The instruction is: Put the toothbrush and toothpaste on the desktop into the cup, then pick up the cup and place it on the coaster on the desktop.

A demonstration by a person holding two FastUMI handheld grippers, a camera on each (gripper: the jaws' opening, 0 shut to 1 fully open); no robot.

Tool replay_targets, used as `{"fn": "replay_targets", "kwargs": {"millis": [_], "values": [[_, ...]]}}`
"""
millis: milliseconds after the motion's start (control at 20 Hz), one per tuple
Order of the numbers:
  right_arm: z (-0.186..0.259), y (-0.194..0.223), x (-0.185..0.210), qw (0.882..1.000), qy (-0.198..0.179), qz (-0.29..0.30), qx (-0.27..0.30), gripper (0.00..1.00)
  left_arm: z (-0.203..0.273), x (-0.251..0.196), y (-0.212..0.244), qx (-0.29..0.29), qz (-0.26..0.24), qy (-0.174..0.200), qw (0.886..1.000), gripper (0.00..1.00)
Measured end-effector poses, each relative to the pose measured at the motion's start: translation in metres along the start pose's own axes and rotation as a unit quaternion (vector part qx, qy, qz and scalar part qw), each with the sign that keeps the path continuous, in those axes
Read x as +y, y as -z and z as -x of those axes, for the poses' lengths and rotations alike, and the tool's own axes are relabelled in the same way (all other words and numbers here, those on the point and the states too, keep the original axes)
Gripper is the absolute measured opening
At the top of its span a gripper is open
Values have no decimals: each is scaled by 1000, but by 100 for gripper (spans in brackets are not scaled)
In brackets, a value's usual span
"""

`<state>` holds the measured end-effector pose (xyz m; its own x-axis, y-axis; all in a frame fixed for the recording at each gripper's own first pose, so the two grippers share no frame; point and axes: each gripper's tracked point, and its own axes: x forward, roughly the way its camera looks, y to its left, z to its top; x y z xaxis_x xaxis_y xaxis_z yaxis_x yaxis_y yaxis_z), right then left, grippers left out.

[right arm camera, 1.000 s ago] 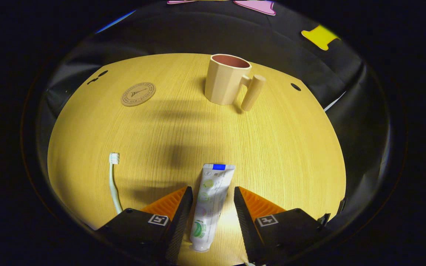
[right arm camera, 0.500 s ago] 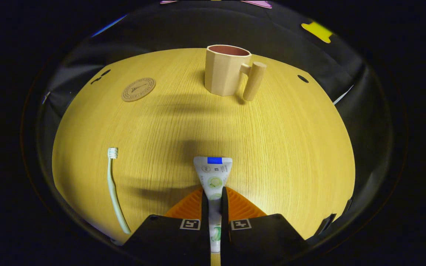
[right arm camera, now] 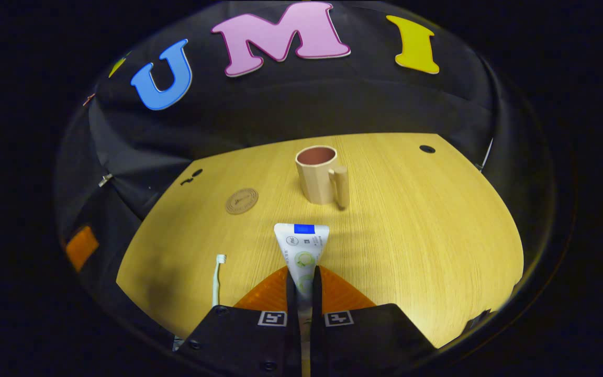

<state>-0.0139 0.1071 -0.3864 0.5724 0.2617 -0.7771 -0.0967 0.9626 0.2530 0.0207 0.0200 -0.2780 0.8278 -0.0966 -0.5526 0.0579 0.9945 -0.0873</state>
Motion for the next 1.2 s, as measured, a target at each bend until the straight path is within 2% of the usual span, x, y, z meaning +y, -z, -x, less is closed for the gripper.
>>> {"fn": "replay_targets", "kwargs": {"millis": [150, 250, 400, 650, 850, 1000, 1100, 1150, 1200], "values": [[33, -28, -8, 999, -23, 5, -30, 11, -28, -21, 23, 30, -5, 0, 1000, 98], [53, -38, -21, 998, -48, -9, -38, 11, -59, -39, 56, 66, -2, -4, 998, 98], [67, -45, -41, 998, -52, -5, -45, 11, -86, -43, 92, 109, -1, -22, 994, 98], [74, -46, -83, 998, -52, -11, -37, 11, -109, -33, 144, 183, 21, -71, 980, 96], [73, -44, -108, 998, -48, -20, -33, 11, -116, -35, 165, 211, 8, -85, 974, 96], [70, -43, -115, 998, -53, -24, -28, 11, -122, -40, 166, 208, 6, -79, 975, 95], [70, -42, -118, 998, -57, -30, -27, 11, -121, -43, 164, 207, 15, -72, 976, 90], [69, -42, -119, 997, -59, -31, -28, 11, -124, -42, 168, 205, 12, -74, 976, 73], [69, -43, -119, 997, -60, -31, -29, 11, -122, -39, 167, 205, 9, -78, 976, 70]]}}
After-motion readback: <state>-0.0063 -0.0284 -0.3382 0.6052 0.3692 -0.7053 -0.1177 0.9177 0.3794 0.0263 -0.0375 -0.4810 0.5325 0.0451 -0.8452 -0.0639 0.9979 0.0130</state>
